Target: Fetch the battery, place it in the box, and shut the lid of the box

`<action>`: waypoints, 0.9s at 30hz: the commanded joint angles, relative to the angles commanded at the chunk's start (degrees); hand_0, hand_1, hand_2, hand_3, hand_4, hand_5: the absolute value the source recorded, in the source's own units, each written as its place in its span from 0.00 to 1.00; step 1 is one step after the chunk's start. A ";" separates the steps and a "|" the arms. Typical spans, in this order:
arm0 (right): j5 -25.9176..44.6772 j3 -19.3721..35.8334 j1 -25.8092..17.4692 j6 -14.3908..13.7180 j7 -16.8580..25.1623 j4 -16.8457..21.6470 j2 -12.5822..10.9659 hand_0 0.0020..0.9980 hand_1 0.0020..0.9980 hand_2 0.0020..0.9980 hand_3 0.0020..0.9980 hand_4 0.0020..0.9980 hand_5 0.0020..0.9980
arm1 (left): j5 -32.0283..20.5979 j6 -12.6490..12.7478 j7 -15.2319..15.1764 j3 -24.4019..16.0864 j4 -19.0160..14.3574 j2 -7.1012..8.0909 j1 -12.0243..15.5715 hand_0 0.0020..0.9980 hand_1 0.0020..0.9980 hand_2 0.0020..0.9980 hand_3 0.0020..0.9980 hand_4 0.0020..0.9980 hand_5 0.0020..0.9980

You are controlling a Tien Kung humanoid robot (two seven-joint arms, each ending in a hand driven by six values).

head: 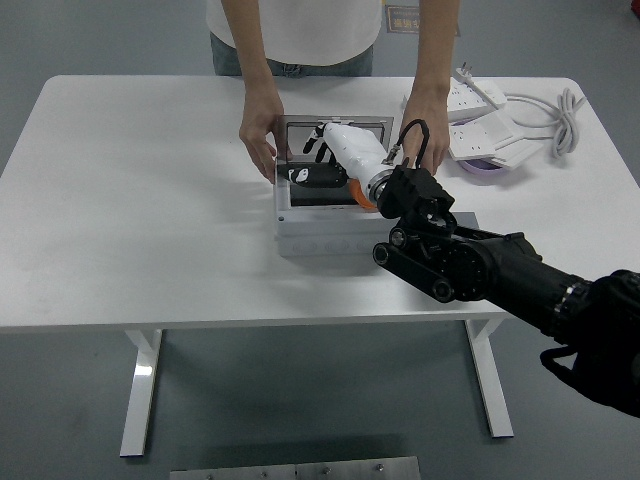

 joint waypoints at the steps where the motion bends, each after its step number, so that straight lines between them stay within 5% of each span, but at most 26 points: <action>1: 0.06 0.03 0.06 -0.25 -0.39 0.16 -0.06 0.58 0.46 0.52 0.58 0.94 0.67 | 0.02 0.03 0.09 -0.03 -0.05 0.01 0.03 0.51 0.68 0.53 0.51 0.36 0.00; 3: -0.09 0.10 0.16 -0.58 -1.47 0.56 -0.16 0.58 0.46 0.52 0.58 0.94 0.67 | 0.08 0.06 0.24 -0.08 -0.13 0.04 0.15 0.51 0.68 0.53 0.51 0.36 0.00; 4: -0.26 0.12 0.20 -0.67 -1.95 0.73 -0.20 0.20 0.27 0.35 0.40 0.57 0.30 | 0.11 0.08 0.29 -0.10 -0.16 0.05 0.19 0.51 0.68 0.53 0.51 0.35 0.00; 9: -1.26 0.17 0.25 -0.94 -4.51 1.59 -0.38 0.20 0.27 0.35 0.40 0.57 0.30 | 0.17 0.17 0.55 -0.14 -0.32 0.09 0.39 0.51 0.68 0.53 0.51 0.35 0.00; 10: -1.39 0.17 0.25 -0.91 -4.80 1.68 -0.40 0.09 0.20 0.26 0.28 0.05 0.12 | 0.18 0.18 0.57 -0.15 -0.33 0.09 0.40 0.50 0.67 0.53 0.51 0.34 0.00; 18: -2.57 0.35 0.22 -0.03 -6.95 2.44 -0.54 0.04 0.18 0.24 0.26 0.05 0.06 | 0.11 0.30 0.65 -0.07 -0.42 0.00 0.56 0.50 0.67 0.53 0.51 0.33 0.00; 27: -4.66 2.15 1.35 4.19 -10.33 5.52 -1.92 0.03 0.16 0.22 0.25 0.06 0.02 | -0.37 0.45 0.92 0.18 -0.55 -0.22 1.38 0.50 0.67 0.53 0.51 0.33 0.00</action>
